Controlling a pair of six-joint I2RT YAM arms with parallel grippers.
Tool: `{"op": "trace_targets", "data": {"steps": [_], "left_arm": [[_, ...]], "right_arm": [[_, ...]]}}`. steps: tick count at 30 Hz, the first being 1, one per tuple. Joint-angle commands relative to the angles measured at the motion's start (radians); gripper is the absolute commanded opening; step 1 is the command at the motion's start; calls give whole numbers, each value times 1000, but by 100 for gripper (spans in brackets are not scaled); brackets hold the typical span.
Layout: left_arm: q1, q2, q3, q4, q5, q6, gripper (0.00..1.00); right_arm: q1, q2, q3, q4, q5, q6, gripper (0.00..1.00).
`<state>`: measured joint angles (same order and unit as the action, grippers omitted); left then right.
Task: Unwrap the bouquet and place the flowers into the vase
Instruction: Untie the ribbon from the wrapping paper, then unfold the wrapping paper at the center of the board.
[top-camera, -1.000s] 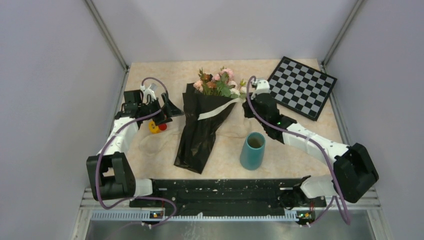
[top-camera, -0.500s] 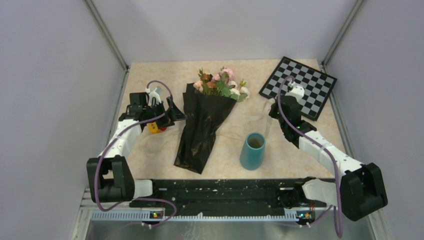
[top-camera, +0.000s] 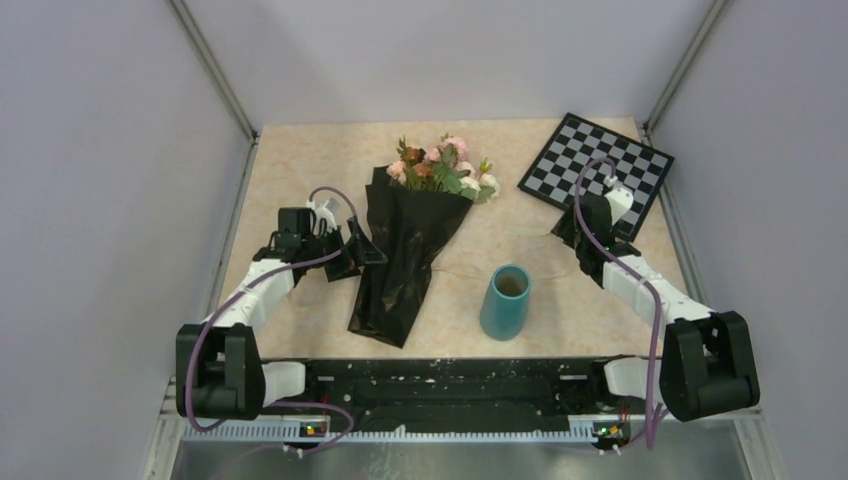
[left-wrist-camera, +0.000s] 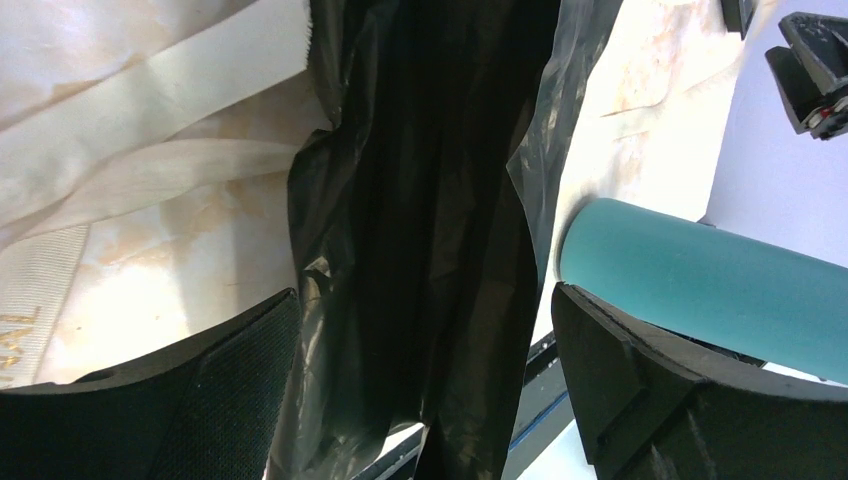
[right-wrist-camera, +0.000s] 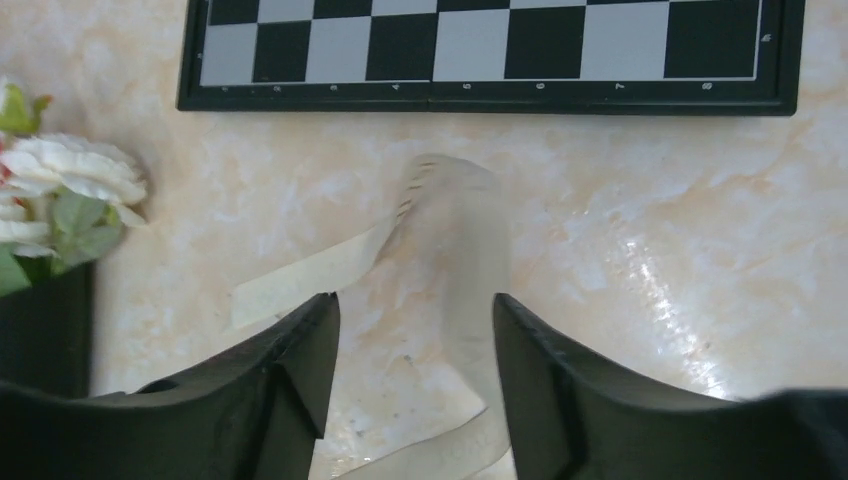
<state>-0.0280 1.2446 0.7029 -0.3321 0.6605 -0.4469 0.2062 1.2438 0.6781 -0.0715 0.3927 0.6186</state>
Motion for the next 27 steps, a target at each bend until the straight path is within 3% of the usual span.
{"op": "trace_targets", "data": {"steps": [1,5,12,18,22,27], "left_arm": [[-25,-16,-13,90,6,-34,99],[-39,18,-8,125,5,-44,99],[-52,74,11,146,-39,-45,97],[-61,92,12,154,-57,-52,77],[-65,101,7,154,-65,-52,64],[-66,101,-1,149,-75,-56,59]], "right_arm": [[-12,-40,-29,40,-51,8,69],[-11,-76,-47,96,-142,-49,79],[-6,-33,-4,149,-466,-158,80],[73,103,76,196,-683,-128,81],[163,219,183,202,-716,-102,80],[204,404,312,202,-793,-44,75]]}}
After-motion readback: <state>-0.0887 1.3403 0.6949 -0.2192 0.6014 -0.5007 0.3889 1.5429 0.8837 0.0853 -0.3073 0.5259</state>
